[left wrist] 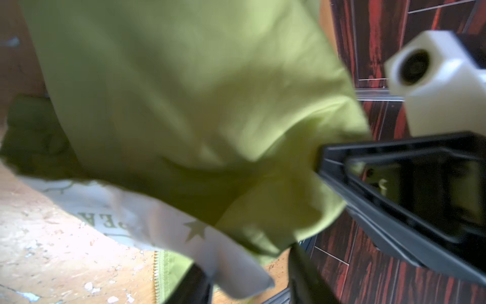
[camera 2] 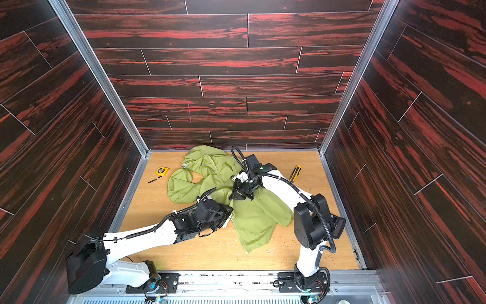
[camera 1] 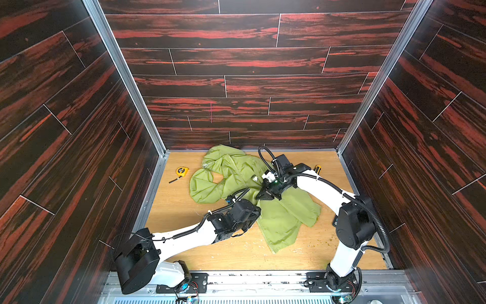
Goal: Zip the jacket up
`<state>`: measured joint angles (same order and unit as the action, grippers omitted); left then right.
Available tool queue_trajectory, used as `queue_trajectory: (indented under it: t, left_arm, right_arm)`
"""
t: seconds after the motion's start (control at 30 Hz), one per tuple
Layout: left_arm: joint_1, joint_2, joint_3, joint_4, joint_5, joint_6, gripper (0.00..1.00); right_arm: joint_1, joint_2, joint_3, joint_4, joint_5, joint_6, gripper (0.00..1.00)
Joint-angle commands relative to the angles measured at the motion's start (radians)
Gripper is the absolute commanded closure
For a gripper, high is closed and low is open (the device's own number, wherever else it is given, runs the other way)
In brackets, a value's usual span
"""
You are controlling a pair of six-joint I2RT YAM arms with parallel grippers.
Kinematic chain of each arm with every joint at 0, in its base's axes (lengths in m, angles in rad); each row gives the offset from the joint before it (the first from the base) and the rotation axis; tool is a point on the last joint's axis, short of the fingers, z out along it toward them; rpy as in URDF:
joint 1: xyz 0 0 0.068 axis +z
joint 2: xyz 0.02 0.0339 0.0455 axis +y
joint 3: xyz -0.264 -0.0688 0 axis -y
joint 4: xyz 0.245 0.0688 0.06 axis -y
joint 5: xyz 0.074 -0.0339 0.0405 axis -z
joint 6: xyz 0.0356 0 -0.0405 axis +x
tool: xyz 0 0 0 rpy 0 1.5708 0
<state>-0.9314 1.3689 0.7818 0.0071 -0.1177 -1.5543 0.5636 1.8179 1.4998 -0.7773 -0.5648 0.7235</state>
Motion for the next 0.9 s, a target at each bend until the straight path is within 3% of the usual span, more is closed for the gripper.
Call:
queue_trajectory:
  t: [0.0,0.2,0.23,0.27,0.4,0.5,0.67,0.87]
  left_arm:
    - [0.011,0.0,-0.018,-0.03,0.007,-0.005,0.66]
    - [0.033,-0.028,-0.079,-0.009,0.029,-0.036,0.94]
    - [0.035,-0.037,-0.086,-0.01,0.03,-0.038,0.98]
    - [0.039,-0.05,-0.092,-0.012,0.031,-0.037,1.0]
    - [0.05,-0.114,-0.149,0.014,0.03,-0.044,1.0]
    - [0.058,-0.18,-0.213,0.076,0.024,-0.063,1.0]
    - [0.07,-0.311,-0.295,0.126,-0.003,-0.091,1.0]
    - [0.103,-0.435,-0.346,0.131,0.023,-0.145,1.0]
  right_arm:
    - [0.007,-0.021,-0.006,-0.007,-0.012,0.011,1.0]
    - [0.007,-0.037,-0.02,-0.018,0.001,0.003,1.0]
    - [0.007,-0.041,-0.025,-0.018,0.002,0.001,0.99]
    - [0.007,-0.047,-0.031,-0.018,0.004,-0.003,0.91]
    - [0.007,-0.092,-0.079,0.022,-0.007,0.005,0.55]
    - [0.004,-0.15,-0.148,0.101,-0.037,0.034,0.42]
    - [0.002,-0.247,-0.297,0.297,-0.097,0.111,0.34]
    - [0.003,-0.339,-0.501,0.651,-0.193,0.289,0.35]
